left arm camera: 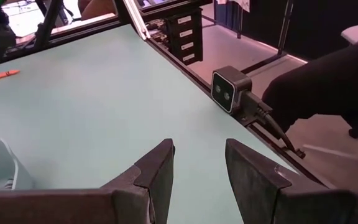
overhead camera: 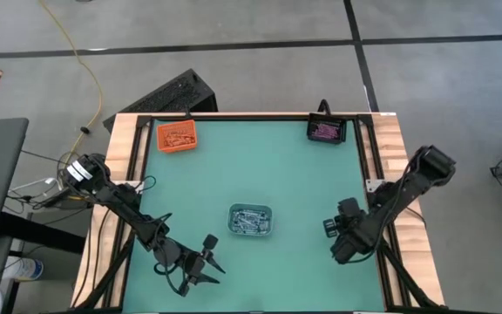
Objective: Sort crayons
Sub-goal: Put the orange crayon into the orange bin
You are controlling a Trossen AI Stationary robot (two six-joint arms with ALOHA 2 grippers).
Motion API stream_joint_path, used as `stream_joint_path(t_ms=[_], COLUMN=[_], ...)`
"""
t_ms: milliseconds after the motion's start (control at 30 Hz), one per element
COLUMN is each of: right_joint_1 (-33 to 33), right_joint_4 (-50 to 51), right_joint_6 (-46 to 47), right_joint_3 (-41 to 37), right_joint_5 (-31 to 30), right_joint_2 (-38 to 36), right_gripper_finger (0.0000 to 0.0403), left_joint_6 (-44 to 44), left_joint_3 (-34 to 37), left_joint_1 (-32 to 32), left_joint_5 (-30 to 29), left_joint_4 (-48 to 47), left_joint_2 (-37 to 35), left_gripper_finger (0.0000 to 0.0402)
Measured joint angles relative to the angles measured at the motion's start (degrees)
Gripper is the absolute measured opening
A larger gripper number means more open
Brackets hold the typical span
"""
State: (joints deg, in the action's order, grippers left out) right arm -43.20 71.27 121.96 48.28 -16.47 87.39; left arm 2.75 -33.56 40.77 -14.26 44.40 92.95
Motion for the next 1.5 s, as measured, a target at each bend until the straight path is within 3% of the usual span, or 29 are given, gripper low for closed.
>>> stream_joint_path(t_ms=[233,433,833,967,1267,1500], right_joint_1=[0.59,0.59,0.63,-0.42,-2.21,-2.04], right_joint_4=[-0.86,-8.75,-13.41,-16.25,-19.59,-19.76], right_joint_6=[0.99,1.23,0.73,-0.36,-1.75,-5.11], right_joint_3=[-5.20,-9.91,-12.08,-12.73,-14.18,-10.74], right_joint_5=[2.73,3.41,0.07,-2.18,-4.42,-5.54], right_joint_2=[-1.20,-1.22,-1.30,-1.22,-1.37,-0.98], right_gripper_finger=[0.0180,0.0180,0.0176,0.0145,0.0014,0.0004], left_joint_6=[-1.02,-0.95,-2.07,-3.25,-4.90,-6.50], left_joint_3=[0.00,0.00,0.00,0.00,-0.81,-1.22], left_joint_1=[0.00,0.00,-0.62,-1.66,-2.32,-2.27], left_joint_5=[-0.02,-0.02,-0.02,-0.13,-0.07,-0.04], left_joint_4=[0.00,0.00,0.12,0.13,0.15,0.13], left_joint_2=[0.00,0.00,-0.02,-0.04,-0.04,-0.04], left_gripper_finger=[0.0135,0.0135,0.0135,0.0135,0.0135,0.0135])
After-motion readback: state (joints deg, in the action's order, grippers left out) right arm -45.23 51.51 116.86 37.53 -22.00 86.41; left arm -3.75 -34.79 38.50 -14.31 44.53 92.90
